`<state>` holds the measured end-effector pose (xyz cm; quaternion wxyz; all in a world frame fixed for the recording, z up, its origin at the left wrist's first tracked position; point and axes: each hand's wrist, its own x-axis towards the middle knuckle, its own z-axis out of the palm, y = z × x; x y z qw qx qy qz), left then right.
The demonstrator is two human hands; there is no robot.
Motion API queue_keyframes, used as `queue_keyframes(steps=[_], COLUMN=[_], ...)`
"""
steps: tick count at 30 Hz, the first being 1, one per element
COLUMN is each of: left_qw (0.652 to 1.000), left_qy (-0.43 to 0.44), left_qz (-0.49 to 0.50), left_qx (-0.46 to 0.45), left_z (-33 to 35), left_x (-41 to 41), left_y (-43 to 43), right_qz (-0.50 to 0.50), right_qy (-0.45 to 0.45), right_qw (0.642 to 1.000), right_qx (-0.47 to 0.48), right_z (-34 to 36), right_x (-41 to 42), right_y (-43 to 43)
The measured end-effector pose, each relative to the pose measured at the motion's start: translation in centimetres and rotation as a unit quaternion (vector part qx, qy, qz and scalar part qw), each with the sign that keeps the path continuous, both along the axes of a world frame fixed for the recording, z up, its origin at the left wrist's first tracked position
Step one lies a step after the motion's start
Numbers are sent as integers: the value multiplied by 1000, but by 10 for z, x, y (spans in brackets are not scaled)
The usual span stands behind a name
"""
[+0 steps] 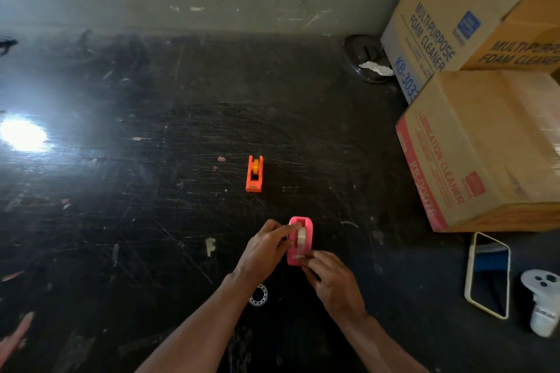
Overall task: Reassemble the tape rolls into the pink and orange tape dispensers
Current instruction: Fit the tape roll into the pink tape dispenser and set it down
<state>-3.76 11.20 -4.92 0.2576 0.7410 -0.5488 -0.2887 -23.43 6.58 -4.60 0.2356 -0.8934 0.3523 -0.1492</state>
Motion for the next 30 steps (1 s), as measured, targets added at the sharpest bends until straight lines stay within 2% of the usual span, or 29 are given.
queue_keyframes(steps=[3,6,14,18,22,26,30], left_qw=[999,999,993,988,974,964,971], left_qy=[49,29,103,135,152,105,-11], left_qz=[1,15,47,72,163,243,240], left_qx=[4,-8,22,30,31,3,16], left_z=[-2,0,4,5,0,-6,-11], left_x=[2,3,5,8,13,22,39], left_y=[-2,-2,-7,-6,-1,1,1], right_qz=[17,18,-58,-136,-239,-296,-337], right_qy=[15,23,10,-4,-24,-15,-1], right_qw=[1000,999,998,986,953,928,915], right_qx=[-21,-25,25,93,184,226,221], right_z=[0,-1,3,10,13,11,9], right_x=[-1,-1,4,8,23,49,69], right_y=[-1,-2,12,22,31,33,29])
